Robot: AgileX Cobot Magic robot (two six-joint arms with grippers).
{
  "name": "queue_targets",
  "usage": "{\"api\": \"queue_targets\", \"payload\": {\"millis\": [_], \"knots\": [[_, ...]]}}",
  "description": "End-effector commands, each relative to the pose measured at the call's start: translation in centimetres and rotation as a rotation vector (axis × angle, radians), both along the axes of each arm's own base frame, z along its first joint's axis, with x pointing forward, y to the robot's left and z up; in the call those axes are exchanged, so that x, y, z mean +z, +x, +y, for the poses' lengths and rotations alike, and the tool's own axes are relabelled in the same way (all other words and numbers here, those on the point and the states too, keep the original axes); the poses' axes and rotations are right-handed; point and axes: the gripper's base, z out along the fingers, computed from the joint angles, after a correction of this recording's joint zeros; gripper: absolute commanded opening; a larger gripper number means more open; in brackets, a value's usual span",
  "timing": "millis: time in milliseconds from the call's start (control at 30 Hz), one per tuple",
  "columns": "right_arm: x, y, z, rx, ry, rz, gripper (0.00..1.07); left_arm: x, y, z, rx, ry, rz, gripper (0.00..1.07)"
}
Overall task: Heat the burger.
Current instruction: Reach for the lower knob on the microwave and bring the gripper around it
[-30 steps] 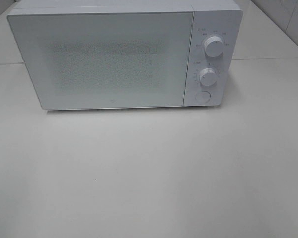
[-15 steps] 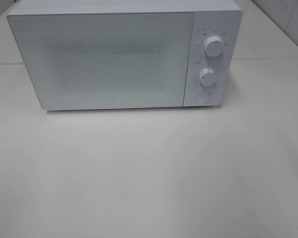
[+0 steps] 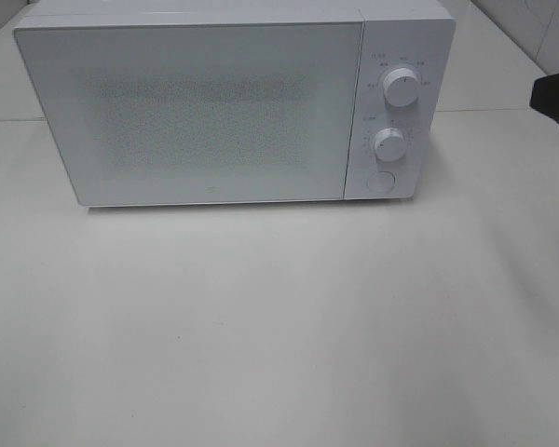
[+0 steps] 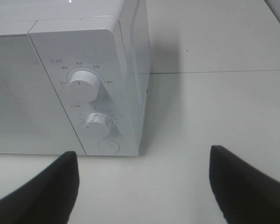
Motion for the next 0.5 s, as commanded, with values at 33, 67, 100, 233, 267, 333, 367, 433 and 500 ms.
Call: {"api": "queue_targets", "payload": {"millis": [33,67,100,233,267,333,367,433,500], "knots": [[-1.1,2.4,0.3,-0.008,0.002,-0.029,0.73,0.0,0.0,0.0,0.001,-0.011,-0.02,0.0],[-1.9,3.4,0.5,-0.008,-0.002,-0.028,0.73,0.0,0.0,0.0,0.001,-0.011,-0.02,0.0],[-1.9,3.4,0.5,-0.008,-0.002,-0.028,0.73,0.0,0.0,0.0,0.001,-0.011,-0.02,0.0],[-3.5,5.3,0.8,-0.011,0.0,-0.048,0.73,0.0,0.0,0.0,0.001,-0.011,-0.02,0.0],[-3.8,5.7,0.9,-0.011,0.003,-0.06,0.73,0.0,0.0,0.0,0.001,-0.011,-0.02,0.0],[-4.3,6.3,1.0,-0.011,0.006,-0.082,0.73,0.0,0.0,0.0,0.001,-0.011,-0.02,0.0],[-4.7,7.0,1.1,-0.012,0.01,-0.118,0.73,0.0,0.0,0.0,0.001,-0.011,-0.02,0.0],[-4.9,7.3,1.1,-0.013,0.013,-0.136,0.73,0.0,0.0,0.0,0.001,-0.011,-0.02,0.0],[-5.2,7.7,1.3,-0.001,0.005,-0.157,0.73,0.0,0.0,0.0,0.001,-0.011,-0.02,0.0]]}}
